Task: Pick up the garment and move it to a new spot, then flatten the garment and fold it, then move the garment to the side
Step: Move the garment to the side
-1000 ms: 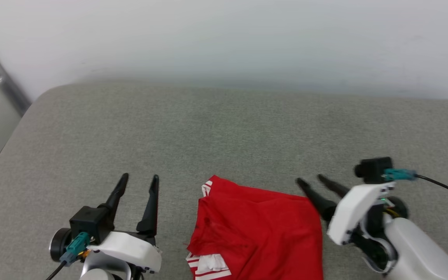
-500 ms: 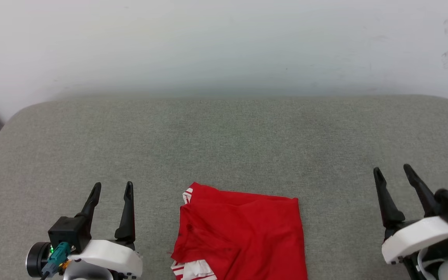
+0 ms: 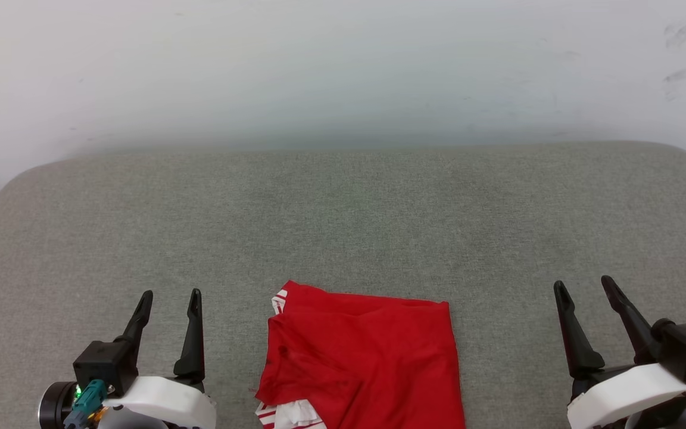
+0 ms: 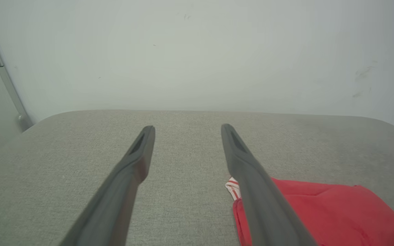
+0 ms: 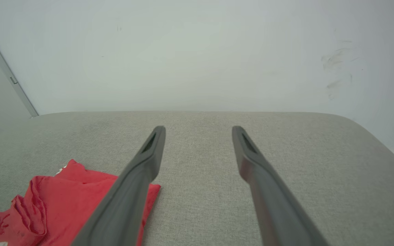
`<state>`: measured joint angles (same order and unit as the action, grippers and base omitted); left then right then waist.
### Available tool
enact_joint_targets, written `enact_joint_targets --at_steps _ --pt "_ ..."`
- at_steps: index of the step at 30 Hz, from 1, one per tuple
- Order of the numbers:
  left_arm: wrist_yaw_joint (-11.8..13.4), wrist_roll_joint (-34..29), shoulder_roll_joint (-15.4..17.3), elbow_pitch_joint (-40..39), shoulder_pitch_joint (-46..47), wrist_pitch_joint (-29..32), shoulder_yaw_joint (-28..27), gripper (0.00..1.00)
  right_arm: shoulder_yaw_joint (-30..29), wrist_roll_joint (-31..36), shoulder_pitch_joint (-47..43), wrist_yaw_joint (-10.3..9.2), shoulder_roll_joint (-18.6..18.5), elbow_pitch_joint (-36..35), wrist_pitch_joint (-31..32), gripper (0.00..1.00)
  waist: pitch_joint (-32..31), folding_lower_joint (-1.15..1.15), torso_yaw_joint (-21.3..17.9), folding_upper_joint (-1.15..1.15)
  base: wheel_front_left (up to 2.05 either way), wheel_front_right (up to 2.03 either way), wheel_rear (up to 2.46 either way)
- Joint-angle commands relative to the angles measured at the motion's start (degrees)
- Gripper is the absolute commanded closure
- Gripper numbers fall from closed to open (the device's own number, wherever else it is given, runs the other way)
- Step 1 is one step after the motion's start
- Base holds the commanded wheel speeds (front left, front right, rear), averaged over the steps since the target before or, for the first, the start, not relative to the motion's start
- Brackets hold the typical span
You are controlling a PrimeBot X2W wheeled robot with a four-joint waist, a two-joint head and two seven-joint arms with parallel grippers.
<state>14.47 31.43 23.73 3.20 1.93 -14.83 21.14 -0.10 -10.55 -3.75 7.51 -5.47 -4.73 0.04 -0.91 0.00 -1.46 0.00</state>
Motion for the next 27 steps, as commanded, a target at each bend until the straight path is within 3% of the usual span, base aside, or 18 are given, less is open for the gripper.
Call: enact_joint_targets --at_steps 1,6,13,20,23,27 --pt "0.12 0.03 -0.08 -0.04 -0.43 -0.33 -0.18 0.00 -0.10 0.19 -0.51 -0.04 0.32 -0.49 0.35 0.00 0.11 0.00 -0.08 0.00 0.00 0.00 0.00" --pt "0.27 0.27 -0.20 -0.08 0.22 -0.34 -0.67 0.00 -0.91 -3.54 -0.22 -0.04 0.75 -0.36 3.83 0.00 0.54 0.00 -0.36 0.00 0.00 0.00 0.00" --pt "0.55 0.78 -0.68 -0.76 0.35 -0.41 -2.38 0.00 -6.24 -15.89 2.88 -0.04 -1.34 4.51 16.75 0.00 1.75 0.00 -0.02 0.00 0.00 0.00 0.00" --pt "-0.72 -0.79 -1.95 -1.61 2.78 -0.45 -3.10 0.00 -9.20 -26.00 7.90 -0.04 -5.15 15.60 40.22 0.00 4.75 0.00 3.02 0.00 0.00 0.00 0.00" --pt "-1.45 -1.58 -2.67 -1.60 3.72 -0.46 -3.20 0.00 -8.91 -28.57 9.87 -0.04 -3.07 19.21 46.97 0.00 6.24 0.00 4.81 0.00 0.00 0.00 0.00" --pt "-2.50 -2.56 -3.84 -1.28 4.96 -0.42 -3.32 0.00 -7.02 -33.04 12.14 -0.04 -0.56 22.14 50.78 0.00 7.96 0.00 6.82 0.00 0.00 0.00 0.00"
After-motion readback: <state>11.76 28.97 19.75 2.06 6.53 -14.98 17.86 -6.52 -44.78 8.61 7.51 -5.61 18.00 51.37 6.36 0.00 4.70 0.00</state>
